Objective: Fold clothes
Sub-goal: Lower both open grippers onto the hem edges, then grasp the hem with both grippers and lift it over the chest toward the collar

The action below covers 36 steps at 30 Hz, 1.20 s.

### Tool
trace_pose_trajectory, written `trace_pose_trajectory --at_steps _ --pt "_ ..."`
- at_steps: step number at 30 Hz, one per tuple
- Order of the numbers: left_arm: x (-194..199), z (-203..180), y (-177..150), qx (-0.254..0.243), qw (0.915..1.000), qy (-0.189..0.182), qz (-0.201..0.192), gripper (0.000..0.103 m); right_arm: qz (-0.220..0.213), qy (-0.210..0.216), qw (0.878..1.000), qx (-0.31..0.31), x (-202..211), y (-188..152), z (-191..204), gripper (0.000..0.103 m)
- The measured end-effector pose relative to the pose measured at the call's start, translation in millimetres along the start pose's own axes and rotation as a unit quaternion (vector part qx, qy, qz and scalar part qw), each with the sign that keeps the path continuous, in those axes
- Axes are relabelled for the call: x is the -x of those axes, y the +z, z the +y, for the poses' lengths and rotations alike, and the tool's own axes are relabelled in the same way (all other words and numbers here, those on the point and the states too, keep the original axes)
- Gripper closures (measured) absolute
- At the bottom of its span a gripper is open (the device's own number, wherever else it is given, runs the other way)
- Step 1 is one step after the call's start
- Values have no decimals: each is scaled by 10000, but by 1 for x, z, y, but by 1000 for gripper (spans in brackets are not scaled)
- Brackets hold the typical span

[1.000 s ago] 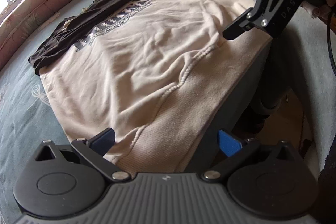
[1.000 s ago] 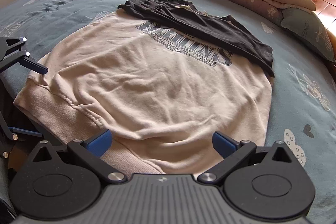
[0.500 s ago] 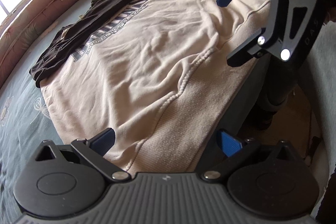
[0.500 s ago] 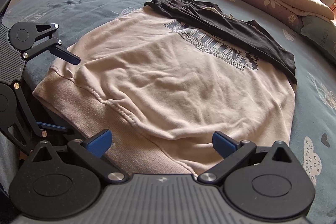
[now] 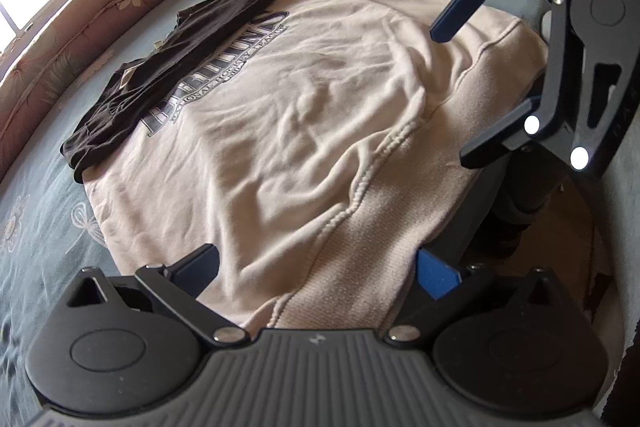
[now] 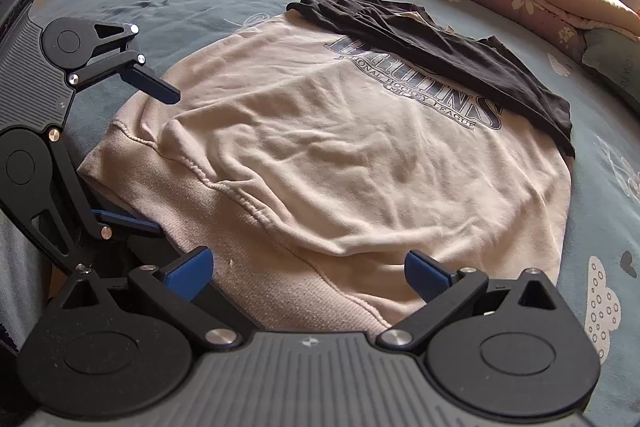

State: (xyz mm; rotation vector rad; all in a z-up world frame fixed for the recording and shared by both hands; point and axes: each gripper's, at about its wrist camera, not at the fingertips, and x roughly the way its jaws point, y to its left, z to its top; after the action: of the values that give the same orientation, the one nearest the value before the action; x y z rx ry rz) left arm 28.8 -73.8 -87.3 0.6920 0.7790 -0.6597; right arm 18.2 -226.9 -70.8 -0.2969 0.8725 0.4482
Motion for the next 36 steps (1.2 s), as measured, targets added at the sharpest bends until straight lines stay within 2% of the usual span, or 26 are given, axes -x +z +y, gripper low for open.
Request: trace_pose_trajectory --at_steps 6,12,16,19,27,31,36 --pt "6 1 4 -19 9998 95 -188 1 -120 120 9998 111 3 2 7 0" --pt "8 6 7 78 9997 99 -221 1 -9 237 9971 719 -6 4 31 0" --pt "9 8 6 144 9996 74 -210 1 -63 13 9962 866 -20 8 40 0" --pt "10 7 6 146 9997 43 -212 1 -38 -357 9951 923 -28 10 41 0" --pt "2 1 8 121 9997 -91 -193 1 -680 -1069 9832 1314 -10 12 48 0" --pt "-4 -2 11 17 9998 11 -221 1 -810 -1273 9774 1481 -3 14 51 0" --pt "-5 6 8 33 9991 392 -160 1 -698 -1071 9837 1261 -3 8 43 0"
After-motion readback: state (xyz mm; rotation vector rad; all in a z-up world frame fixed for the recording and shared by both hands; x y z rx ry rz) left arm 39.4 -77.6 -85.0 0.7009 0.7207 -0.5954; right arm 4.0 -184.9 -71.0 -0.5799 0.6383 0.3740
